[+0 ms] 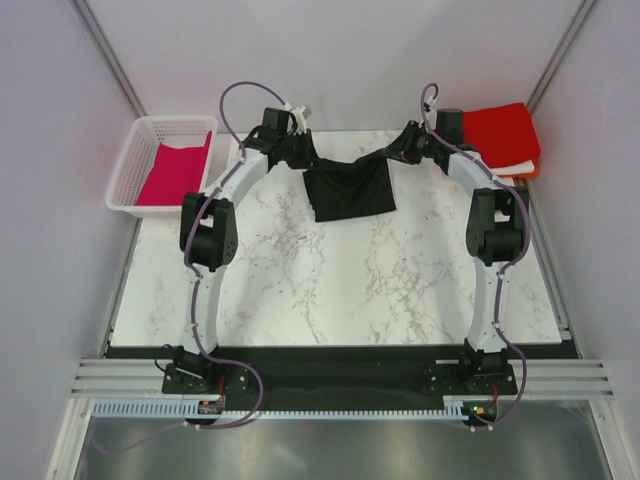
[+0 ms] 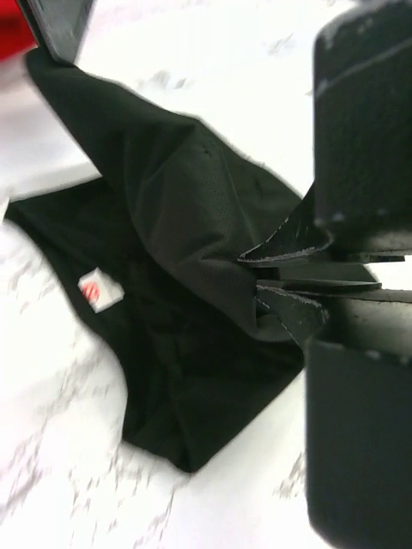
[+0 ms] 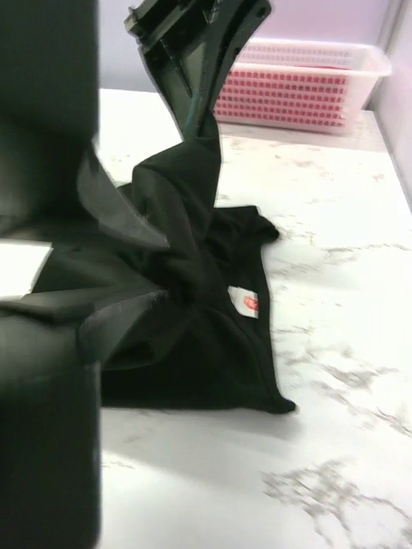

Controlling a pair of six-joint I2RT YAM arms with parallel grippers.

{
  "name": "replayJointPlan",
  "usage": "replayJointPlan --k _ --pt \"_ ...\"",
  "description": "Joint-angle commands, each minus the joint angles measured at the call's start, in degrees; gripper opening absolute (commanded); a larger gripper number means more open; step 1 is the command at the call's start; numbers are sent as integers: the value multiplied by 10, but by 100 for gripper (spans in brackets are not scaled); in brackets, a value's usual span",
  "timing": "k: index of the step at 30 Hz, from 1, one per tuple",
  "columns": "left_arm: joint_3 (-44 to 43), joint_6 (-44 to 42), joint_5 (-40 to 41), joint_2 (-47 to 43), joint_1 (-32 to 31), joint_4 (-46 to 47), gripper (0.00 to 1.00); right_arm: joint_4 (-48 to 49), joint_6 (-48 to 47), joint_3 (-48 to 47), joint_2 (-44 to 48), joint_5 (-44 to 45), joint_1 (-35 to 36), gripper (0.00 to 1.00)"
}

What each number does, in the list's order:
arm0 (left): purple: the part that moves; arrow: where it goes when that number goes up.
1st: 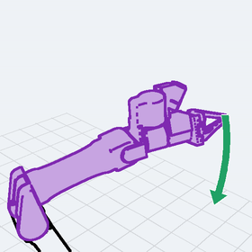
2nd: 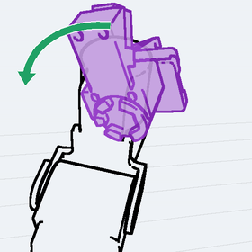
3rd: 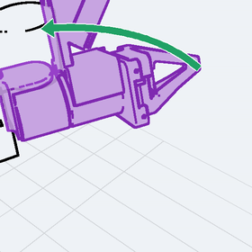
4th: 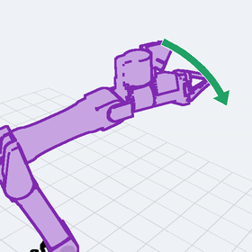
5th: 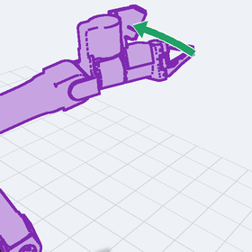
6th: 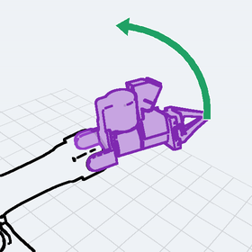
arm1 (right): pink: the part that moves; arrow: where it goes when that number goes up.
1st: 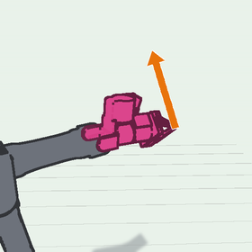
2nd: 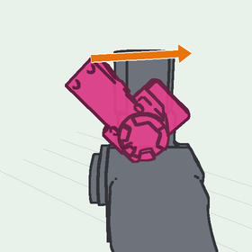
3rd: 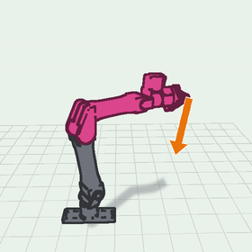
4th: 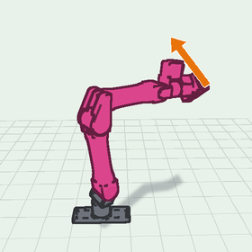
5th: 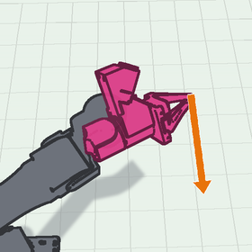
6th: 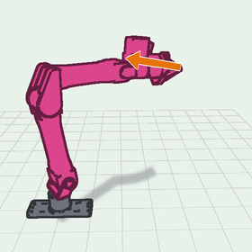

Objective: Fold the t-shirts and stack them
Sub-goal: Fold the tshirt

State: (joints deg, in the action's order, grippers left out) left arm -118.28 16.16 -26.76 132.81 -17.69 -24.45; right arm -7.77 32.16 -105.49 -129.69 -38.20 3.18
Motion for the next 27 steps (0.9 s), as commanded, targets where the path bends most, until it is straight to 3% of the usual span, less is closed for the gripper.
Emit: replayJointPlan --k 1,2,7,8,9,11,15,17,19,21,22,23,25,27 --pt "-39 -35 83 22 3 36 18 27 -29 -80 -35 37 5 39" --pt "-42 -31 103 25 2 38 35 28 -34 -108 -50 44 5 43" --pt "-17 -1 195 -30 5 34 70 30 -75 -156 -45 81 5 55" --pt "-8 3 196 -40 6 34 95 29 -83 -153 -31 81 3 55" --pt "5 3 198 -52 5 34 100 27 -92 -147 -24 80 2 56" --pt "12 -9 193 -71 2 34 100 1 -120 -128 -11 77 0 57" --pt "6 -46 94 -68 -11 33 100 -23 -128 -100 -27 49 -18 61" --pt "0 -48 -1 -54 -11 34 95 -23 -118 -96 -48 33 -25 63" --pt "-1 -56 -70 -43 -11 36 86 -22 -122 -105 -64 14 -28 64" --pt "10 -53 -142 -32 -12 51 67 -19 -120 -112 -84 -25 -30 65" --pt "14 -54 -158 -29 -13 54 43 -16 -120 -117 -91 -40 -30 66" --pt "16 -55 -169 -24 -14 55 34 -13 -115 -118 -101 -48 -29 67" --pt "22 -57 -195 -7 -14 52 23 -8 -96 -110 -111 -71 -29 74" --pt "27 -56 -215 9 -14 50 23 5 -76 -98 -124 -94 -29 90"
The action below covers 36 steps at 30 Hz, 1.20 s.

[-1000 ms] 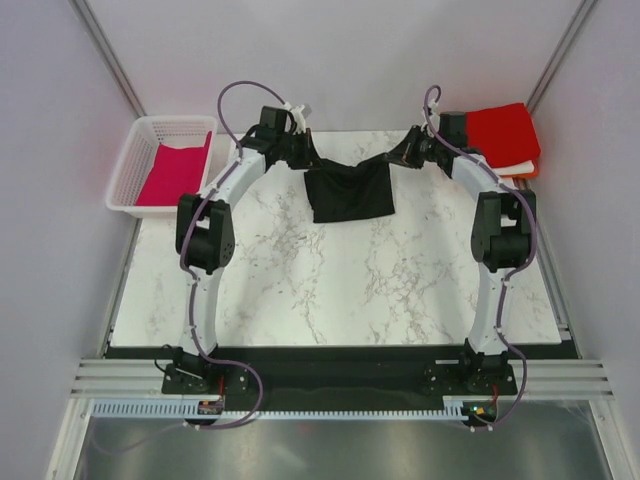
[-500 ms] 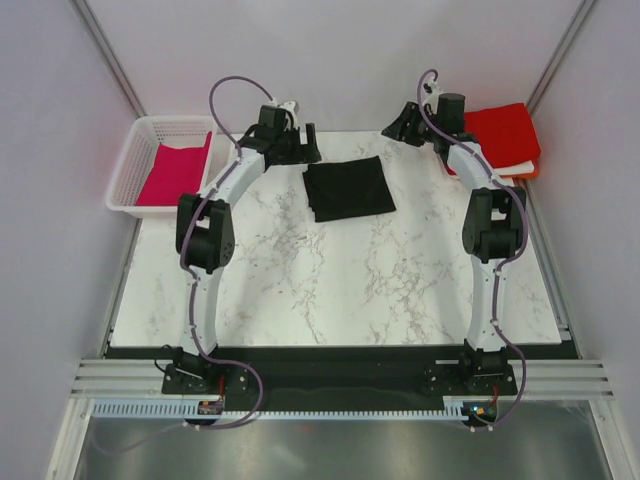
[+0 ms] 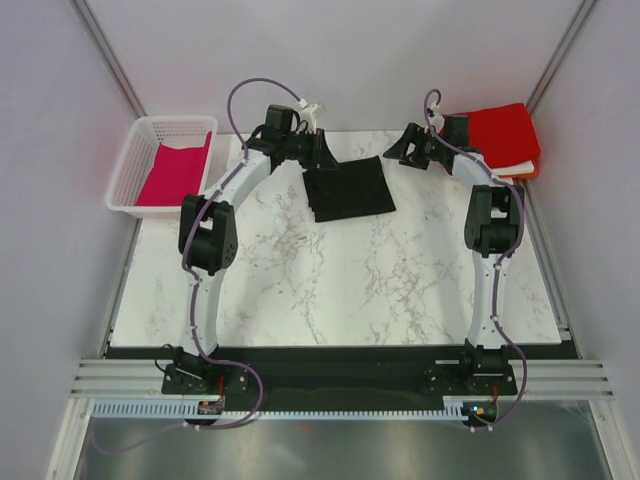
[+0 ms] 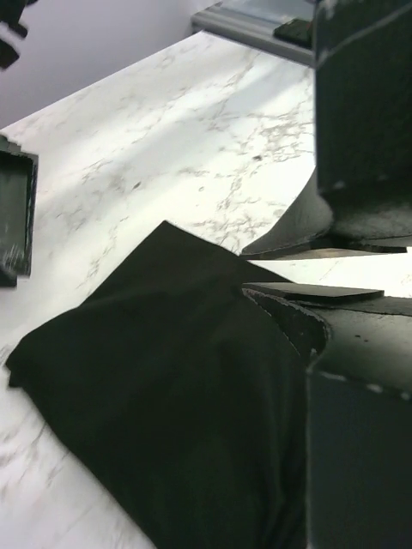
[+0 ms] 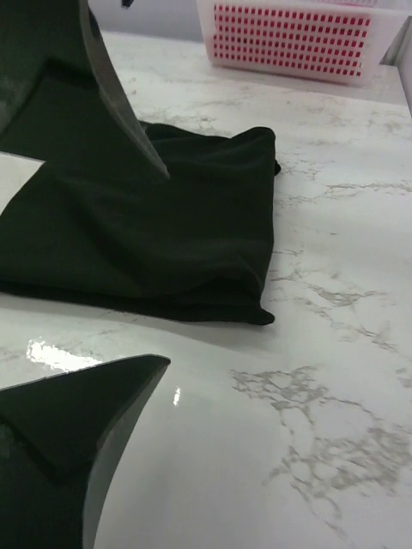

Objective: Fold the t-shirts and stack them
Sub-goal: Fold the tshirt

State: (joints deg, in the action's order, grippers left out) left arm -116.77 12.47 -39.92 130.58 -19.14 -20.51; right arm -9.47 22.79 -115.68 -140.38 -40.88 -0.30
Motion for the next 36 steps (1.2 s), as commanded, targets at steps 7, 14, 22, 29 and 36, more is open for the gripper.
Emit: replayJointPlan --k 7,14,22,29,36 --pt "35 6 -125 66 1 15 22 33 35 29 -48 -99 5 98" --pt "65 31 -133 77 3 14 20 31 56 56 -76 -105 5 96" --pt "80 45 -122 89 7 8 18 17 67 90 -93 -116 13 91" --pt "88 44 -101 94 15 -4 14 11 81 94 -111 -113 32 87" --pt "89 44 -68 100 16 -23 8 0 89 94 -118 -104 38 83"
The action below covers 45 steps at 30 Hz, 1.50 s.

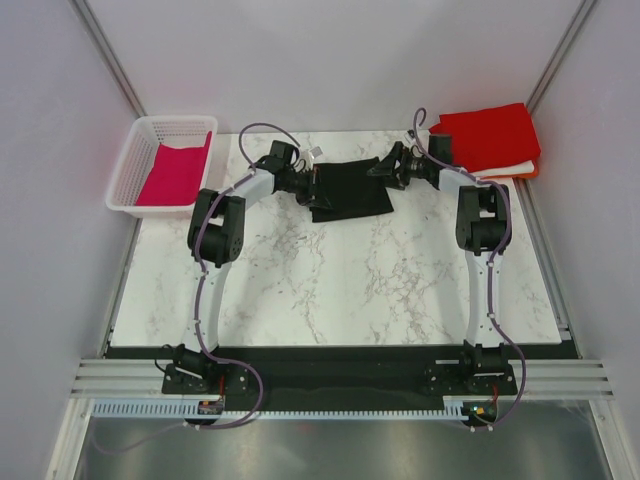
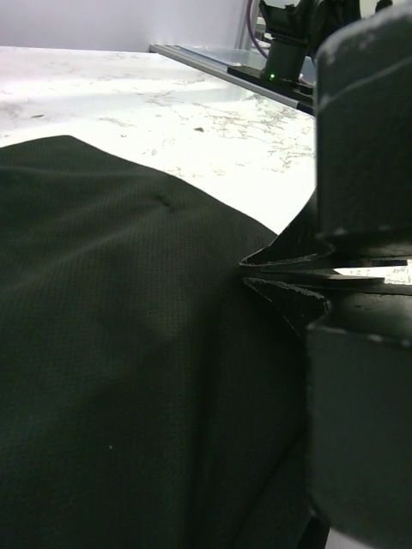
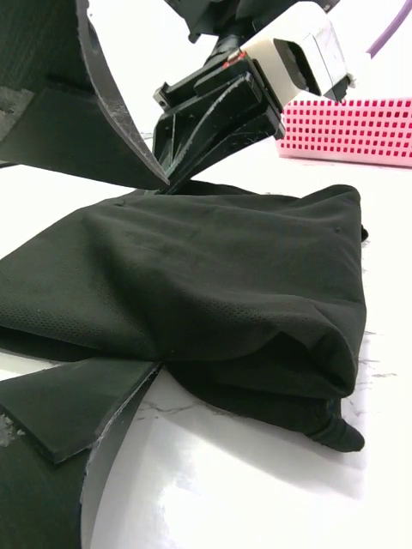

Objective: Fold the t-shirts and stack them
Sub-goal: Fold the tshirt, then neatly place the folded tshirt to the corner

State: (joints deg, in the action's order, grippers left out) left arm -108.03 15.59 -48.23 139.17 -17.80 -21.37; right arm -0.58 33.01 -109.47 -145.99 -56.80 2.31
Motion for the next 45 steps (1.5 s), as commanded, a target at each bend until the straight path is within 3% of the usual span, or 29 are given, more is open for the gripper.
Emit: replayJointPlan --k 1,6,18,24,28,32,33,34,36,40,45 --pt "2 13 16 14 2 -15 7 -90 -14 31 -62 56 12 83" --pt "3 11 40 19 2 -27 2 -90 -3 36 -62 56 17 79" --pt "-2 8 43 23 2 -31 2 -91 10 29 -62 72 32 63" --pt "-3 8 42 25 2 -31 2 -93 7 30 -61 76 35 47" --pt "-3 7 45 24 2 -30 2 -94 2 29 -58 76 36 27" --pt "-3 4 51 21 2 -32 2 -94 -20 24 -41 75 38 17" --pt "-3 2 53 16 1 -33 2 -95 -33 17 -33 71 38 12" --pt "-5 1 59 14 1 -34 2 -99 -39 13 -28 72 38 0" --pt "-7 1 67 1 1 -34 6 -130 -79 -7 -13 82 38 0" --pt "-19 -12 77 -28 1 -34 22 -196 -166 -43 22 116 36 0" --pt "-17 -32 74 -58 4 -37 26 -302 -281 -84 74 171 28 0"
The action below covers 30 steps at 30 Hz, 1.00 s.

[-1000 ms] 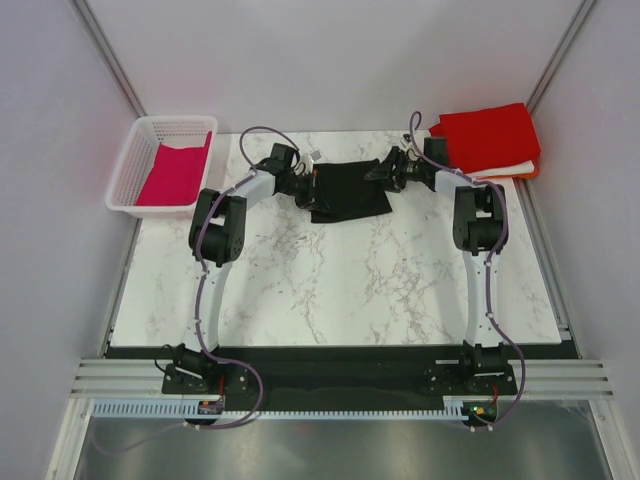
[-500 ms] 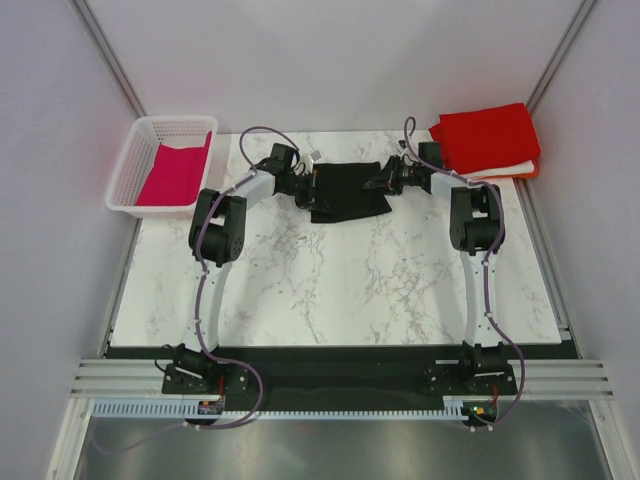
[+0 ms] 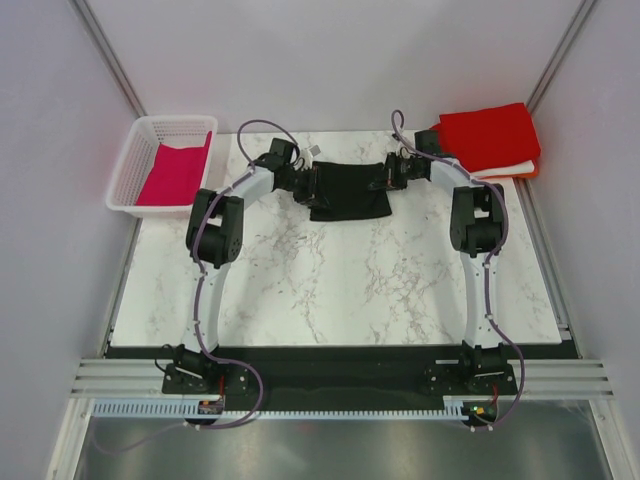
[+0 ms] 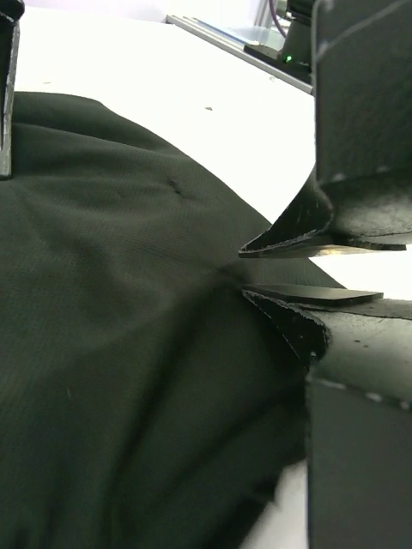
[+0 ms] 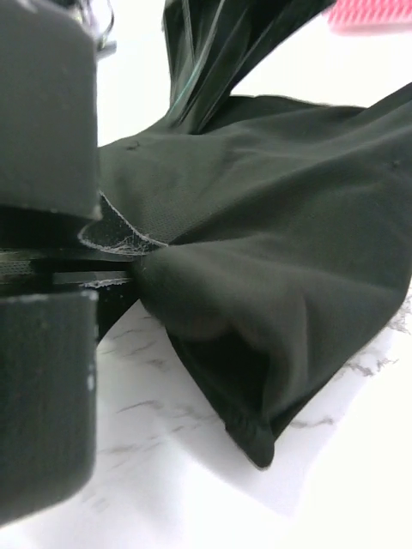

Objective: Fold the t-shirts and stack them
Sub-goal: Neatly place the folded tshirt to the corner

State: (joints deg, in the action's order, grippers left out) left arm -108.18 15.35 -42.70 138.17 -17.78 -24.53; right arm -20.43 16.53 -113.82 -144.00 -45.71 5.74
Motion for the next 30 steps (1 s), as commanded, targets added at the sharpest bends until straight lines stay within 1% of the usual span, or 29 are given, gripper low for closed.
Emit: replayJointPlan --k 1,2,4,5,8,11,17,27,30 --pt "-11 -30 14 -53 6 -6 26 -119 -133 -48 57 69 -10 0" --pt "-7 -32 11 -60 7 -6 26 -130 -161 -53 64 85 -12 0" --pt "0 -32 3 -66 13 -7 27 -156 -186 -65 78 102 -18 0" --pt "1 -32 0 -69 14 -6 27 -167 -210 -85 79 121 -20 0" --pt "2 -32 -11 -72 22 -7 28 -204 -241 -130 79 156 -28 0" --pt "-6 -33 -12 -73 27 -4 28 -207 -255 -151 89 188 -38 0" --pt "-22 -27 -14 -77 26 6 29 -207 -280 -182 114 220 -47 0" --pt "-10 -20 -23 -83 25 14 30 -212 -331 -241 136 283 -56 0" --pt "-10 -16 -25 -82 23 19 31 -211 -338 -264 129 296 -85 0"
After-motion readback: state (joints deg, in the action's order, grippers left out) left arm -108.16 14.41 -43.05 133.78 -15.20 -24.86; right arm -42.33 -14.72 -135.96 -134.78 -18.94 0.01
